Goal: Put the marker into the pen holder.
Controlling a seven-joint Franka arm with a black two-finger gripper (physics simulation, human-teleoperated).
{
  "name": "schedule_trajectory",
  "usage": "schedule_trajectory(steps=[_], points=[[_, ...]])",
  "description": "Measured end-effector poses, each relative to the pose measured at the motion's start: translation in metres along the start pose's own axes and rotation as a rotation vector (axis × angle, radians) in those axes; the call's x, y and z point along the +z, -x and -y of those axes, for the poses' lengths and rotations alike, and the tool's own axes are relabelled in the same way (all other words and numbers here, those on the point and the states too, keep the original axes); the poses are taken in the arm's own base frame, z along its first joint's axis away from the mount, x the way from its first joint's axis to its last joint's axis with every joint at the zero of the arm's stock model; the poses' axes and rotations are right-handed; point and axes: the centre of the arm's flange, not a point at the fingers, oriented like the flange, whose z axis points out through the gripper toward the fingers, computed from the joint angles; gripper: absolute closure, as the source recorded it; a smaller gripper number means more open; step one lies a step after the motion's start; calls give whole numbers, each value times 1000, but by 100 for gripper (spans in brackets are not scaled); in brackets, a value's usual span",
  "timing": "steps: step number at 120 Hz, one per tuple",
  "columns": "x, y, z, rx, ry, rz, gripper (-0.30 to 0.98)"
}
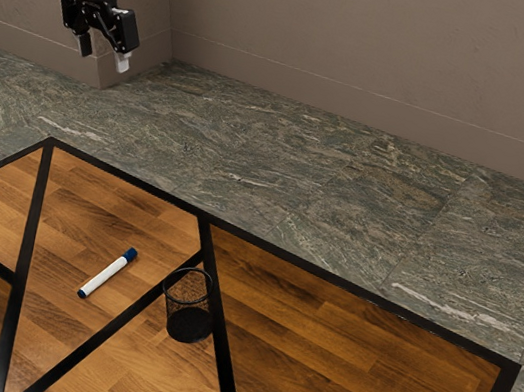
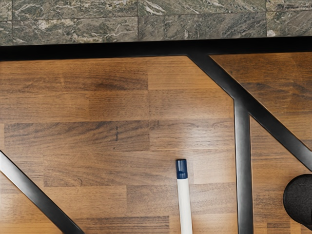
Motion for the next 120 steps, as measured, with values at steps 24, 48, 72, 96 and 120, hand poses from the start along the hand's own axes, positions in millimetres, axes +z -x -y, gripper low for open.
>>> schedule_trajectory(steps=[24, 48, 72, 96, 120], points=[[1, -1, -1, 2, 0, 1, 2], [0, 0, 0, -1, 0, 0, 2], [20, -8, 10, -19, 14, 15, 2], [174, -72, -6, 12, -13, 125, 2], [284, -84, 29, -41, -16, 179, 2]])
